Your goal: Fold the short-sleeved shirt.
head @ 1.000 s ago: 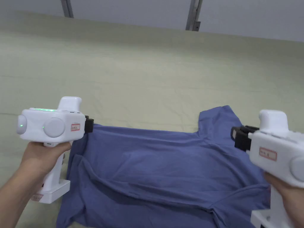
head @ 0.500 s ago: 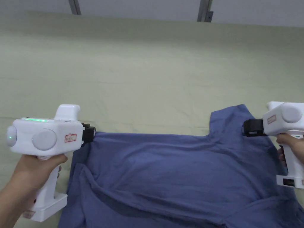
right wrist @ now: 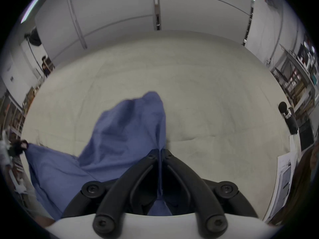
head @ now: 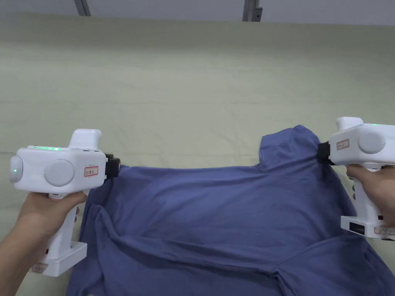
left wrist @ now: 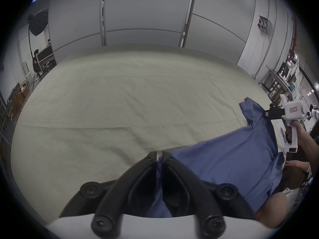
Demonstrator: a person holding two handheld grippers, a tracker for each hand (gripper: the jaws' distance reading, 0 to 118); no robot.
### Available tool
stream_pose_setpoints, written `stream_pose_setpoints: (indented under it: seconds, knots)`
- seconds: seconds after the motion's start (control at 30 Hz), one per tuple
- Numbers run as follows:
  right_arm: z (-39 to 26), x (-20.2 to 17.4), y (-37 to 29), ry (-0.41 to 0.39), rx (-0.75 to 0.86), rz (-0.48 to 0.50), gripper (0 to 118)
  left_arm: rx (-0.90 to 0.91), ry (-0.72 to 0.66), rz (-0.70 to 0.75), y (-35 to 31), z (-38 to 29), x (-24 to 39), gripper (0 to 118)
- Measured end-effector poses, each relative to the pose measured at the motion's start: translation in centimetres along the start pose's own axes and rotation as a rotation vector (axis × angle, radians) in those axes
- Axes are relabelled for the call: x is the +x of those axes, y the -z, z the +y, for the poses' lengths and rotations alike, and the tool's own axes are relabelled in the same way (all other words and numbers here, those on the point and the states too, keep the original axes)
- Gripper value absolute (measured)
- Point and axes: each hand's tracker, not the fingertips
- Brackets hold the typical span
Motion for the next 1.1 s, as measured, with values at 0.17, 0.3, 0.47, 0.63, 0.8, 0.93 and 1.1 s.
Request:
stream_pose_setpoints:
  seconds: [0.17,0.3,0.47,0.63,0.8,0.93,1.1]
  knots:
    - [-0.1,1.2,-4.9,0.016,0.080,0.018,5,0.017,-0.013,0.022,-2.0,0.3,-0.8,4]
    - [-2.1,1.4,-10.2,0.015,0.151,0.045,5,0.032,-0.004,0.000,-4.7,-0.2,-0.9,4]
    - [-6.6,2.4,-16.9,0.057,0.219,0.112,5,0.044,0.045,-0.038,-9.4,-2.0,-0.6,4]
    - [-14.6,3.0,-21.2,0.069,0.246,0.117,5,0.067,0.077,-0.062,-13.4,-6.0,-0.4,4]
    - [-21.9,3.7,-21.8,0.119,0.191,0.153,5,0.013,0.063,-0.074,-14.0,-11.4,-0.3,4]
    - [-25.7,3.2,-19.8,0.135,0.128,0.136,5,-0.083,0.080,-0.030,-12.3,-16.0,0.1,4]
    - [-28.1,3.0,-16.6,0.171,0.032,0.082,5,-0.111,0.034,0.011,-9.3,-19.1,-0.1,4]
